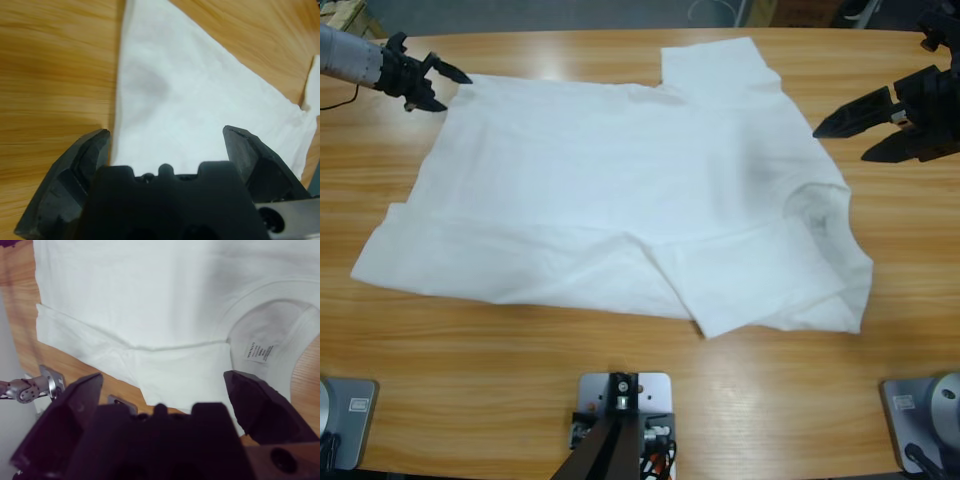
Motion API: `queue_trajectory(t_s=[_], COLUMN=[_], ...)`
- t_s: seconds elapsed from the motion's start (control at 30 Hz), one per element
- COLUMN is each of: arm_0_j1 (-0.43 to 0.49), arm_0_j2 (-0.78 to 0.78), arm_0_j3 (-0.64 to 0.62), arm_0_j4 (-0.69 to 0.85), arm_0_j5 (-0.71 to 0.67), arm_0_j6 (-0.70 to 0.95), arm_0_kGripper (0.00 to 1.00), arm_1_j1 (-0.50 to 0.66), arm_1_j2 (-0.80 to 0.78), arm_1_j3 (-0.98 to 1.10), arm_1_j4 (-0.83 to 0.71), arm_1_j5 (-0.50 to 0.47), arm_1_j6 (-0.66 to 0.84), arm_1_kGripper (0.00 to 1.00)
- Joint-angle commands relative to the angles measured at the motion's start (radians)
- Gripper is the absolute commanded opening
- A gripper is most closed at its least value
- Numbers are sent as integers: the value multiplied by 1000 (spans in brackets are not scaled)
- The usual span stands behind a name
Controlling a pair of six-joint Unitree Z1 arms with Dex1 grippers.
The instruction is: Fold clothes
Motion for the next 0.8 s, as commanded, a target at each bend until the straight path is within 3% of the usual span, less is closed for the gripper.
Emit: queue_trajectory(t_s=[0.03, 0.8], arm_0_j1=[-32, -51], arm_0_j2=[83, 135], arm_0_j3=[-38, -193], arm_0_j4=[55, 280], arm_0_j5=[31, 151], arm_0_j6=[-26, 20], arm_0_kGripper=[885, 862], arm_1_j1=[-19, -33], arm_1_j2=[29, 33], arm_1_j3=[8, 4], arm_1_j4=[-6, -6], arm_1_j5=[17, 26], arm_1_j6=[-12, -20], arm_1_kGripper=[1000, 1000])
